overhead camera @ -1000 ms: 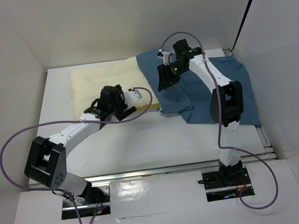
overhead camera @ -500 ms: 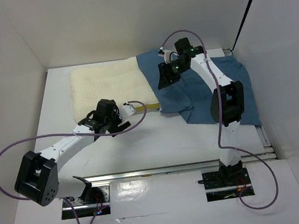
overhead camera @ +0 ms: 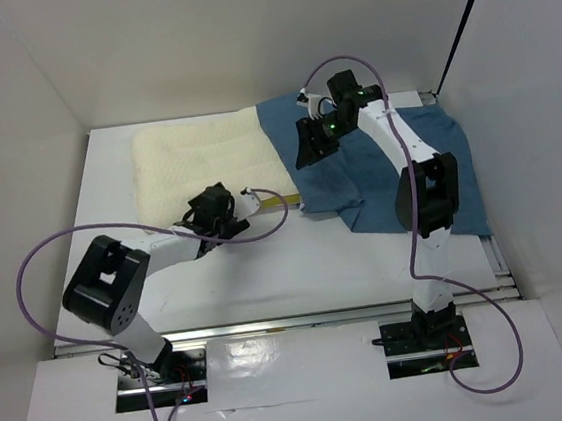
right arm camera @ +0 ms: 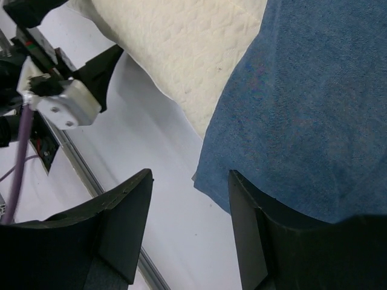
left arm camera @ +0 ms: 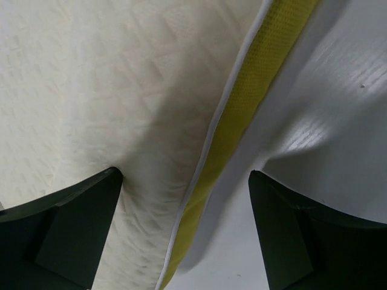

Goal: Put the pillow into the pillowcase

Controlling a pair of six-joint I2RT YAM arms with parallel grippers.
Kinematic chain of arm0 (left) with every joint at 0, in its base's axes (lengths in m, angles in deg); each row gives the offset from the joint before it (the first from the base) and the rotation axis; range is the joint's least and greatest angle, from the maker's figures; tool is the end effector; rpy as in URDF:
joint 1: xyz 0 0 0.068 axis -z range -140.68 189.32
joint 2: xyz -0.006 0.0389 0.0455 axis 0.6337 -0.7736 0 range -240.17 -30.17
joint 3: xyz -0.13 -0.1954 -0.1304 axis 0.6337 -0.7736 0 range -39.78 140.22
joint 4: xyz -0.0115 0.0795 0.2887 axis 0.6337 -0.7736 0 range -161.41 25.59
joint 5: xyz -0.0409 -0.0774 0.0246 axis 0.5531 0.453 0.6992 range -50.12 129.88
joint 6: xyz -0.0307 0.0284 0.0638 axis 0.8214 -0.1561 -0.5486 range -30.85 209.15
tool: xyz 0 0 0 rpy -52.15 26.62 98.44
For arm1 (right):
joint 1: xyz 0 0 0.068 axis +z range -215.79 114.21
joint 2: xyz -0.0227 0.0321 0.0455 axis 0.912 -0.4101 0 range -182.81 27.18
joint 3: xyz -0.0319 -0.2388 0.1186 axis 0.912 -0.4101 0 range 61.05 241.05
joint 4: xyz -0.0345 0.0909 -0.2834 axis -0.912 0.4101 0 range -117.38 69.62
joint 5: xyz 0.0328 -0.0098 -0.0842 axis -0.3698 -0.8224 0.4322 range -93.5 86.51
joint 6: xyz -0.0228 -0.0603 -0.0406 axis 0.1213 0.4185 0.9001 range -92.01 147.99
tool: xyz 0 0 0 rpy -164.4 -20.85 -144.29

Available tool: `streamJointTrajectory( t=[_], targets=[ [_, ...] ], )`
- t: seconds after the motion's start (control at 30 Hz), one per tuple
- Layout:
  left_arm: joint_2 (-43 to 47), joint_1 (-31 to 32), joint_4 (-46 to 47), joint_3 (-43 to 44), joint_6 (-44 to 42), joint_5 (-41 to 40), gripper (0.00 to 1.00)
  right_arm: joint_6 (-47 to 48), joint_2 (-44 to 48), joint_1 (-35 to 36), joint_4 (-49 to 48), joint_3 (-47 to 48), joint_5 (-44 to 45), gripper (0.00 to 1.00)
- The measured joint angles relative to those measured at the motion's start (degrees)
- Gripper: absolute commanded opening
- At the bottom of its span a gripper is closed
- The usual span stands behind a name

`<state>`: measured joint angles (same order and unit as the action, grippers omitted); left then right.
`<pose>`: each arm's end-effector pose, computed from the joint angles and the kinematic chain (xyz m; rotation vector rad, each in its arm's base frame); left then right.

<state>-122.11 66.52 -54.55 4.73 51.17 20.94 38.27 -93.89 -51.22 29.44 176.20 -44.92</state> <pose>0.3415 -0.1520 0.1209 1.0411 1.9669 0.4712 0.4733 0.1669 0.2572 -0.7713 2.4218 0.9793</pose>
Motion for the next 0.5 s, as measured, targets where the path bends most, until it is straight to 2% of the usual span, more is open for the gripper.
streamJointTrajectory(
  t=[0.07, 0.1, 0.13, 0.17, 0.2, 0.33, 0.5],
  targets=[
    [-2.5, 0.0, 1.8, 0.4, -0.7, -0.7, 0.84, 0.0, 0.0, 0.2, 0.3, 0.0, 0.1, 0.61],
    [-3.8, 0.0, 2.3, 1.0, -1.0, -1.1, 0.69, 0.0, 0.0, 0.3, 0.4, 0.0, 0.1, 0.61],
    [-4.9, 0.0, 2.6, 1.9, -1.3, -1.6, 0.29, 0.0, 0.0, 0.3, 0.5, 0.0, 0.2, 0.61],
    [-5.9, 0.0, 2.3, 3.1, -1.1, -1.7, 0.08, 0.0, 0.0, 0.4, 0.6, 0.0, 0.4, 0.61],
    [-6.7, -0.2, 1.7, 4.7, -1.0, -1.8, 0.00, -0.1, 0.0, 0.5, 0.7, 0.0, 0.5, 0.61],
    [-8.9, -1.2, -4.5, 12.3, 1.3, 1.9, 0.00, -0.2, 0.1, 0.5, 0.9, -0.2, 1.4, 0.60],
    [-9.2, -3.7, -16.7, 21.1, 6.0, 10.7, 0.00, 0.5, 4.7, 1.0, -1.1, -5.9, 6.2, 0.60]
  ],
)
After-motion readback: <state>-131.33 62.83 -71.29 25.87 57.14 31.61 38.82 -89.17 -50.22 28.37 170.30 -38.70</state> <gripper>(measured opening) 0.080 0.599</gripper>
